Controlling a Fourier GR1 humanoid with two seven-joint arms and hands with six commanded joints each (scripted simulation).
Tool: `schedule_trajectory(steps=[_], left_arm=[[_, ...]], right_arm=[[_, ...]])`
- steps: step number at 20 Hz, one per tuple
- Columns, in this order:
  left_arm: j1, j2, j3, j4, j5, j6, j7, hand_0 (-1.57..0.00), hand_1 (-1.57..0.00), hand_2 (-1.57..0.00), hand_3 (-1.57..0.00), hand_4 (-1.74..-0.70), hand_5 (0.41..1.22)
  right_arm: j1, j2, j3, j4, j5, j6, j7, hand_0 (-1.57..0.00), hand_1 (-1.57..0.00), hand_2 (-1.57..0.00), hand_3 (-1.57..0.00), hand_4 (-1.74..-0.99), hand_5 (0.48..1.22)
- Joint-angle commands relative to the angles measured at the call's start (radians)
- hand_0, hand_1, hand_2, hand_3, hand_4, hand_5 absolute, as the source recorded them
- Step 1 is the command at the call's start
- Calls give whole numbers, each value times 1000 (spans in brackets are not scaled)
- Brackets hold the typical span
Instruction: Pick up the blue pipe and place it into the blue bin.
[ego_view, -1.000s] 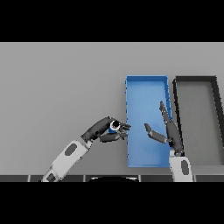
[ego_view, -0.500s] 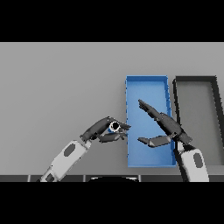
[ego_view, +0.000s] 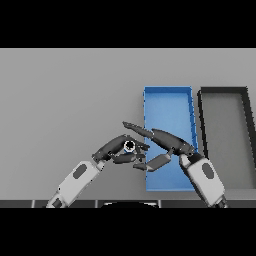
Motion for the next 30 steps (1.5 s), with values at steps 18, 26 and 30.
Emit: schedule_trajectory(steps=[18, 26, 30], left_arm=[[13, -16, 25, 5, -72, -25, 96, -1311, -1287, -1186, -1247, -1673, 1221], [31, -26, 67, -8, -62, -59, 86, -1435, -1354, -1221, -1333, -1648, 1221], [1, 28, 43, 2, -176, -134, 42, -592, -554, -500, -546, -1216, 1221]], right_arm=[[-234, 139, 99, 218, -140, 43, -29, -1347, -1342, -1353, -1257, -1469, 905], [-253, 54, 157, 201, -122, -31, -153, -1533, -1533, -1534, -1518, -1480, 1168], [-272, 38, 189, 204, -152, -76, -129, -1556, -1555, -1556, -1549, -1490, 1199]])
